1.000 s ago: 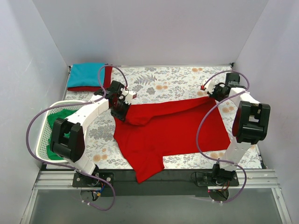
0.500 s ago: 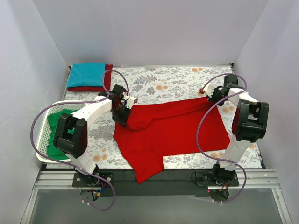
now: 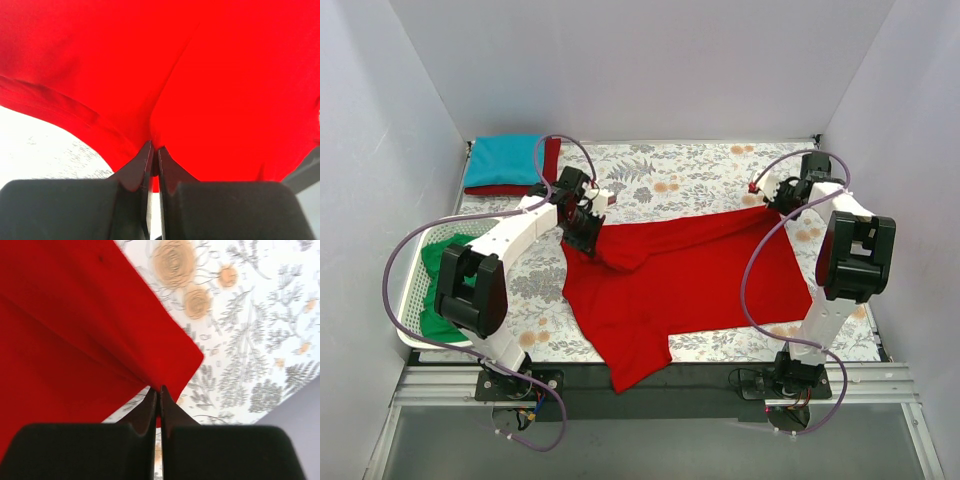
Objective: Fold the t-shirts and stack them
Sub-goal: Fold the tshirt
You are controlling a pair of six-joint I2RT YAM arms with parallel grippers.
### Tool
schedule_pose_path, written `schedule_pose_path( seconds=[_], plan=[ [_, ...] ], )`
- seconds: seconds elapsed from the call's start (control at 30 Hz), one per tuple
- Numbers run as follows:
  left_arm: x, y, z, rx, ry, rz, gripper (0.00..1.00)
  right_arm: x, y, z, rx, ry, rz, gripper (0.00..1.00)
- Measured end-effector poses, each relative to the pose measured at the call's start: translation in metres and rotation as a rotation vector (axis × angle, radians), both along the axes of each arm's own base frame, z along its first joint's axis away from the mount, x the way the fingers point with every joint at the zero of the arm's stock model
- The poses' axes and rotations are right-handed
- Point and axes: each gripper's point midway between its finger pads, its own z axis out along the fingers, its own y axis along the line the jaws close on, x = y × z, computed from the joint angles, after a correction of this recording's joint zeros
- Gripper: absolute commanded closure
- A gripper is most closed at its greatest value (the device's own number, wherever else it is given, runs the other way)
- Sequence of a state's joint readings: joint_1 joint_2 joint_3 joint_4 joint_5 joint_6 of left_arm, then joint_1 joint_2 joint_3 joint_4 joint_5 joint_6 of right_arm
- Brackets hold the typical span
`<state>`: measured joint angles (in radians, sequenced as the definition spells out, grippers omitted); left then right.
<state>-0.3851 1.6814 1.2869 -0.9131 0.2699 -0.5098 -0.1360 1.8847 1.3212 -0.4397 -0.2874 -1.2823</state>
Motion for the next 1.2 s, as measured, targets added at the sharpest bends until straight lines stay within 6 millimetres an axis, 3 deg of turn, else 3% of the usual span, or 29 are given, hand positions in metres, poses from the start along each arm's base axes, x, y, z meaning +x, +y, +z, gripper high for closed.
schedule_pose_path(
  seconds=[0.3,0.7,1.03,1.2],
  plan=[
    [0.07,0.01,0.056,-0.04,-0.209,0.096,1.0,0.059,-0.006,0.042,0.001,-0.122,-0.019,0.99],
    [0.102,0.017,0.062,-0.019,-0.255,0.143,1.0,0.058,-0.002,0.031,0.018,-0.081,-0.029,0.99],
    [0.195,0.023,0.079,0.007,-0.44,0.188,1.0,0.082,-0.002,0.034,0.05,-0.089,-0.077,0.99],
    [0.202,0.022,0.071,0.011,-0.43,0.177,1.0,0.083,-0.001,0.031,0.06,-0.077,-0.089,0.99]
  ],
)
